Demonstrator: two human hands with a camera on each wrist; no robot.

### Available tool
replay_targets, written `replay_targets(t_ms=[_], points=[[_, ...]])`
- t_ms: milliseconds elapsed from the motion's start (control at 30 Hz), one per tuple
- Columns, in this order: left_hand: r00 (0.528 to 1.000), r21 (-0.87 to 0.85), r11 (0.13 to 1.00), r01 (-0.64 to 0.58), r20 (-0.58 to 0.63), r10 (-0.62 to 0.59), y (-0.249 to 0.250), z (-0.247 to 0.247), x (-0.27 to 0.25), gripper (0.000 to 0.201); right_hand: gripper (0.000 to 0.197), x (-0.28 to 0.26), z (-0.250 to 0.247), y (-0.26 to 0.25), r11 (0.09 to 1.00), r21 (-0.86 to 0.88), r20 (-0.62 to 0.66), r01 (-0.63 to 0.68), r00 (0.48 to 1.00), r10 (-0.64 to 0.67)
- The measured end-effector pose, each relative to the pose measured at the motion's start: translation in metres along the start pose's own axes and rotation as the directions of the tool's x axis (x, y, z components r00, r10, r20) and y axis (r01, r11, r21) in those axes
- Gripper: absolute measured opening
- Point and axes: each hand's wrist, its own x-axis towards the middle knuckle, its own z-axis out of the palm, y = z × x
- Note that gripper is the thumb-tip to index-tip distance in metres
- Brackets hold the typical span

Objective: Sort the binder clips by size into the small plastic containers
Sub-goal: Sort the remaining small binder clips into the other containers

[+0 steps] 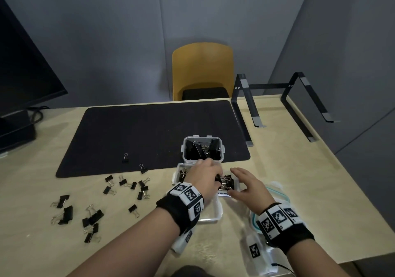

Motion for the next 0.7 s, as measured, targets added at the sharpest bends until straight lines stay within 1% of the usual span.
replay_targets(t_ms=[167,267,333,400,567,700], points=[[0.994,0.196,0.979,-0.058,0.103,0.038,0.002,0.004,-0.005,0.034,0.067,0.002,0.001,0.003,1.0,-0.003,0.007,0.016,1.0,-0.016],[0.989,0.284,0.958,-0.048,0.149,0.006,0.011,0.011,-0.013,0.043,0.067,0.002,0.003,0.005,1.0,-0.014,0.004,0.025,1.0,-0.025],[0.976,0.269,0.963,-0.011,0.213,-0.048,0.015,0.018,-0.022,0.056,0.066,0.002,0.003,0.006,0.999,-0.016,-0.002,0.034,0.999,-0.034],[0.963,0.247,0.969,0.016,0.258,-0.082,0.015,0.023,-0.029,0.063,0.065,0.002,0.003,0.007,0.999,-0.016,-0.013,0.041,0.999,-0.042],[0.965,0.268,0.963,0.0,0.253,-0.071,0.012,0.031,-0.034,0.065,0.065,0.003,0.004,0.009,0.999,-0.02,-0.023,0.048,0.999,-0.048],[0.957,0.269,0.963,-0.021,0.285,-0.059,0.011,0.026,-0.033,0.065,0.066,0.003,0.005,0.009,0.999,-0.035,-0.016,0.033,0.999,-0.033]])
